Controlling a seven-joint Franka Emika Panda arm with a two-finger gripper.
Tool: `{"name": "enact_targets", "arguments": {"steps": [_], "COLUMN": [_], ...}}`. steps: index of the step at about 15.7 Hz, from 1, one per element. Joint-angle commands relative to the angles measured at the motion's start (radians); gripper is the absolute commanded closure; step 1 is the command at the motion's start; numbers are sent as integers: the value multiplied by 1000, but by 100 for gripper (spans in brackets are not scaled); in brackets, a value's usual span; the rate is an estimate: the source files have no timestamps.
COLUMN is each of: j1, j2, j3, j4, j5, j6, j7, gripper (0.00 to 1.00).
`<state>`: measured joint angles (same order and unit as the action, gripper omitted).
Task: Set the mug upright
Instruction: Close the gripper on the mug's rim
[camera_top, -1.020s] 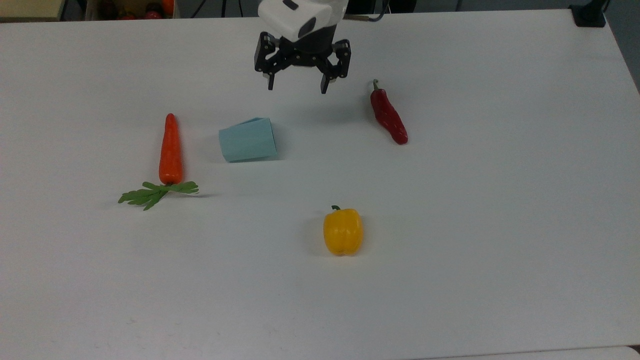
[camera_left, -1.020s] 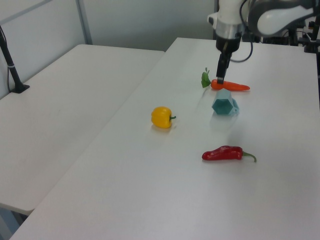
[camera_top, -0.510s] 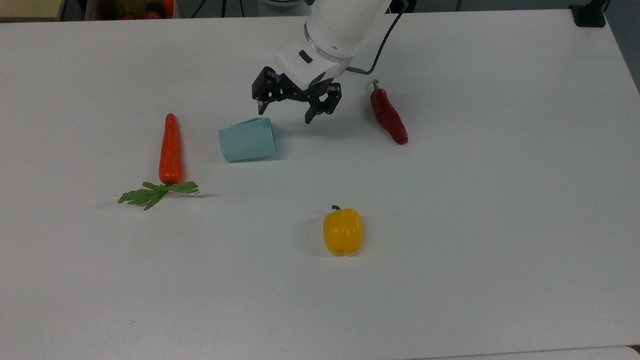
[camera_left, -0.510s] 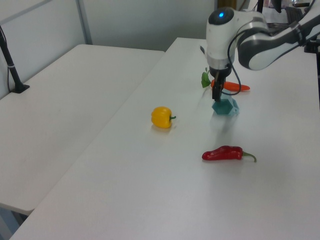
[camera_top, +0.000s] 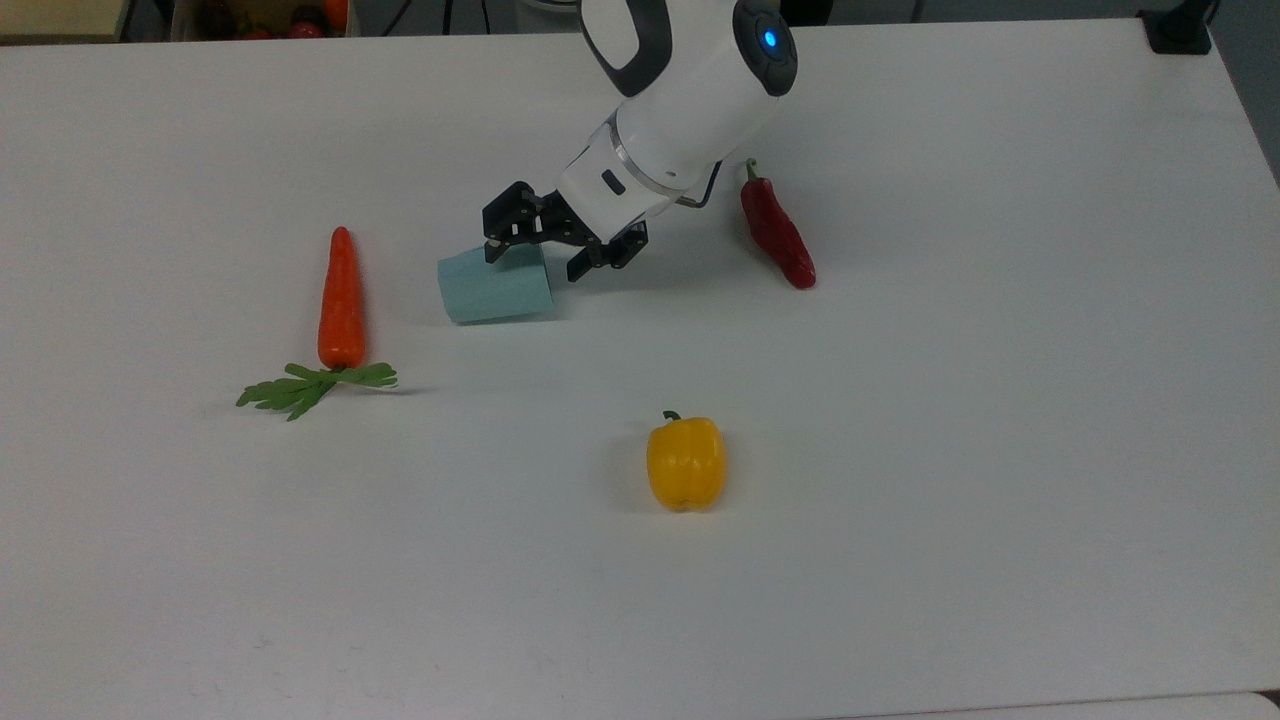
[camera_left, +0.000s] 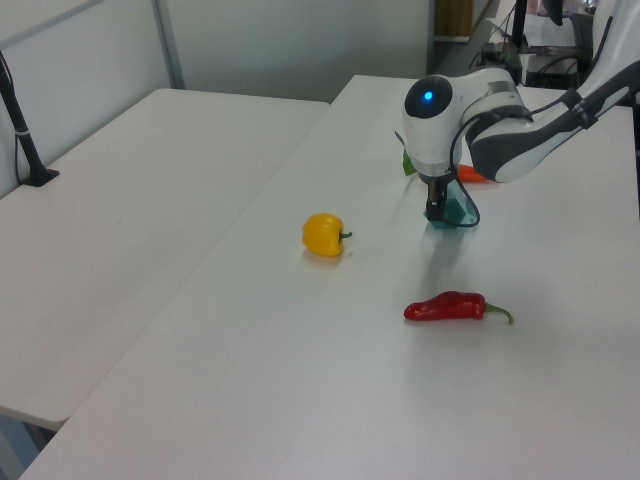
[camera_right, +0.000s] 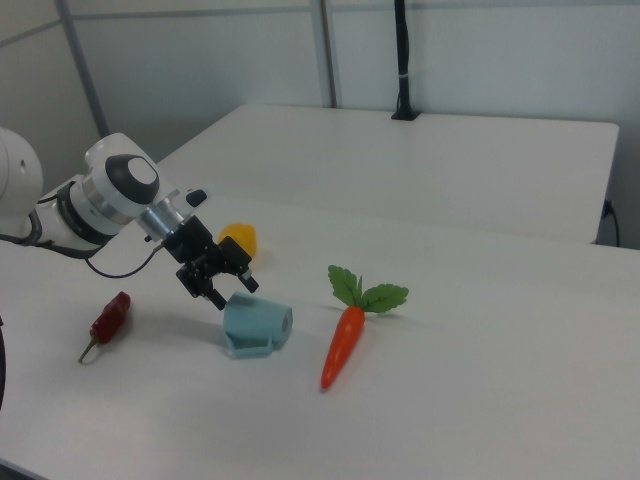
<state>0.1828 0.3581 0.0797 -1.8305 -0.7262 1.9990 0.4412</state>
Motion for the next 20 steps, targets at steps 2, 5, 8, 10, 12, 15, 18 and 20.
{"name": "enact_targets", "arguments": {"steps": [2,5,8,10,12,15,18,20], "j1": [-16,-31,-48,-52,-51,-48,-46,-51], "j2": [-18,-1,13,12,15,13,12,7], "j3": [-2,-3,-5,-5,-5,-5,-3,-3], "j4": [-58,-64,-75,-73,-79,-87,-95,-93], "j5": [-99,-154,-214,-217,-217,-210,-208,-202], "j6": [17,15,15,15,15,14,11,11], "j7": [21,13,17,17,17,20,19,19], "gripper": [0,0,3,20,48,100,100,100]}}
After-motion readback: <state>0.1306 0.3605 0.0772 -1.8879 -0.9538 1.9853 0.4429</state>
